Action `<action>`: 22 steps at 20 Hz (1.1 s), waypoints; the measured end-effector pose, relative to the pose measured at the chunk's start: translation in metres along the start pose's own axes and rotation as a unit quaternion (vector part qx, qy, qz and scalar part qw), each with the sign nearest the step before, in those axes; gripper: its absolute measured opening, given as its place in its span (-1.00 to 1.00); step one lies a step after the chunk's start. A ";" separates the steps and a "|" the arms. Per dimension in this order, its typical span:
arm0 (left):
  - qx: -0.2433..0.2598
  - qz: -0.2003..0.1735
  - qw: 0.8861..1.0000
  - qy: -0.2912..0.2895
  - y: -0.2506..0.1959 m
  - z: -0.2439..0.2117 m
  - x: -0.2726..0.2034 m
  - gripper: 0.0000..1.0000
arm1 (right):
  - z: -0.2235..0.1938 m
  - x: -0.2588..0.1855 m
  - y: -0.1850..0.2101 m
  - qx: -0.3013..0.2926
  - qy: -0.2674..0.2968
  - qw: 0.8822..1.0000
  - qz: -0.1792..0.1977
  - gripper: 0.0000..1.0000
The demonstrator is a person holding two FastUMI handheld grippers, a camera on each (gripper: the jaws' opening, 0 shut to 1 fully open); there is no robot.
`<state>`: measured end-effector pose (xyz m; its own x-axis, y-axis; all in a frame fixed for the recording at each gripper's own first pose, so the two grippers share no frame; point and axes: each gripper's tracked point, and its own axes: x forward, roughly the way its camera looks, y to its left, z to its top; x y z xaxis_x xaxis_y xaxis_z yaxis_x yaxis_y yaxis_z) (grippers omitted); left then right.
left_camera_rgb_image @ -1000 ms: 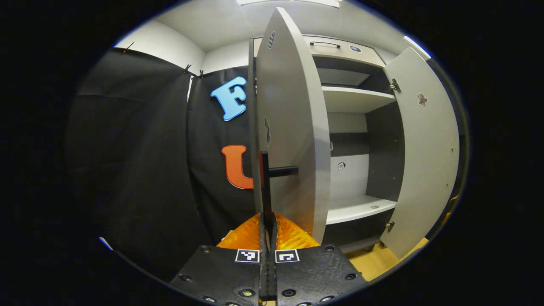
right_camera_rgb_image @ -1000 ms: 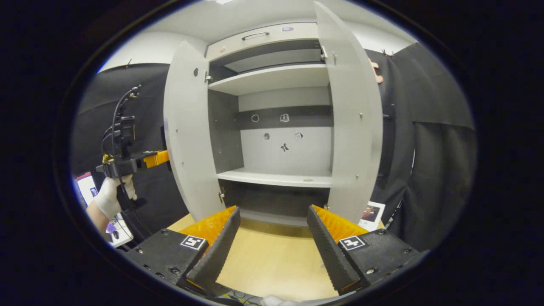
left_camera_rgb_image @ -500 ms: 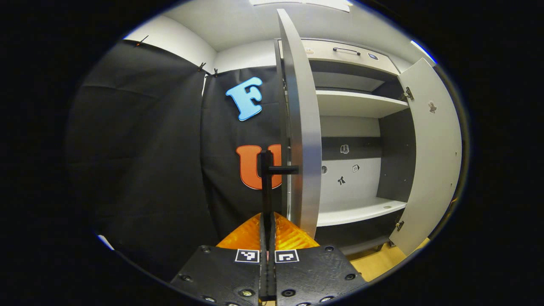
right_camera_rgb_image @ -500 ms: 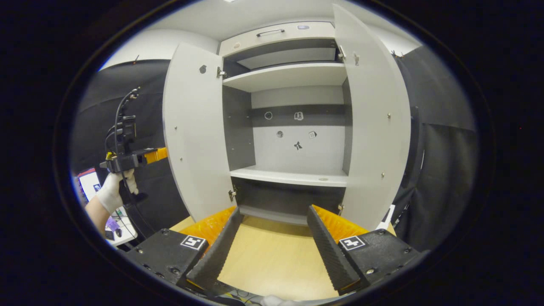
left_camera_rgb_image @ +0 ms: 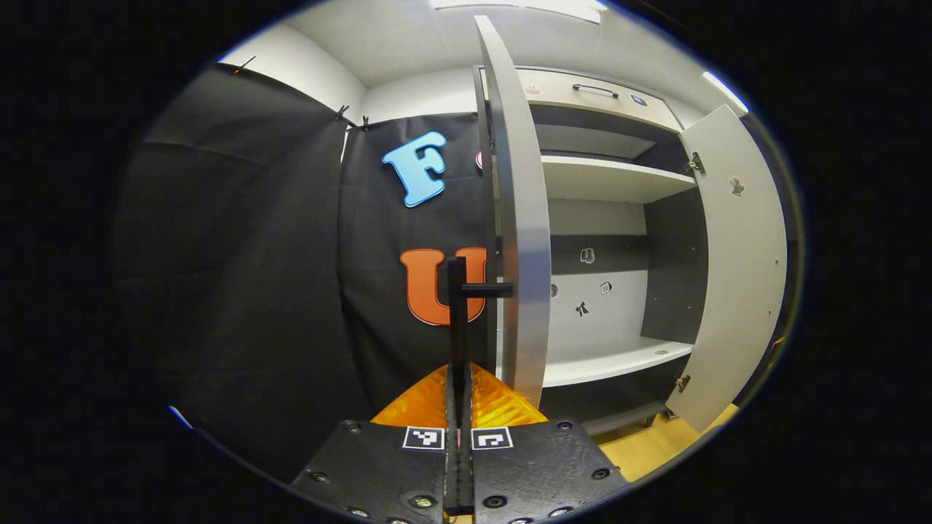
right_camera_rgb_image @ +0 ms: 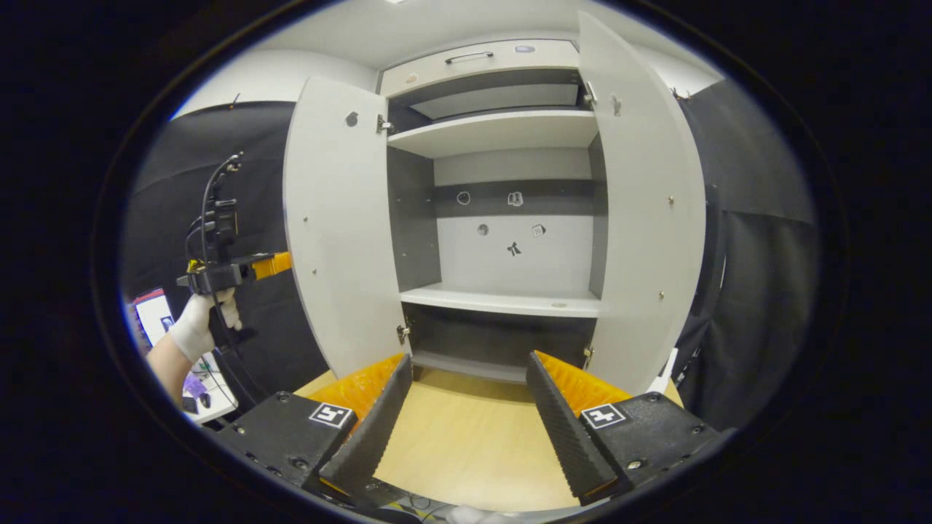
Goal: Open the right door of the double-door shoe cabinet with the right hand, and open the left door with the left hand.
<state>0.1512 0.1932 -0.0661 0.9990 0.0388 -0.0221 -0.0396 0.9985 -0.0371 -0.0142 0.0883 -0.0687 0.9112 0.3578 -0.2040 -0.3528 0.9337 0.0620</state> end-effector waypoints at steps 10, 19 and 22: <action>0.032 0.035 0.999 -0.003 0.021 -0.009 -0.037 0.01 | 0.000 0.001 0.009 -0.008 0.003 1.000 0.004 0.98; 0.008 0.067 0.997 0.037 0.034 -0.044 -0.082 0.90 | 0.008 0.006 0.017 -0.017 -0.003 1.000 -0.001 0.98; -0.005 0.060 0.997 0.040 0.018 -0.034 -0.088 0.92 | 0.017 0.006 0.011 -0.019 -0.012 1.000 -0.013 0.98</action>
<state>0.0614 0.2068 -0.0989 0.9823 0.1545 -0.1059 -0.1593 0.9864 -0.0392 -0.0085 0.1013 -0.0523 0.9247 0.3347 -0.1815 -0.3366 0.9414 0.0207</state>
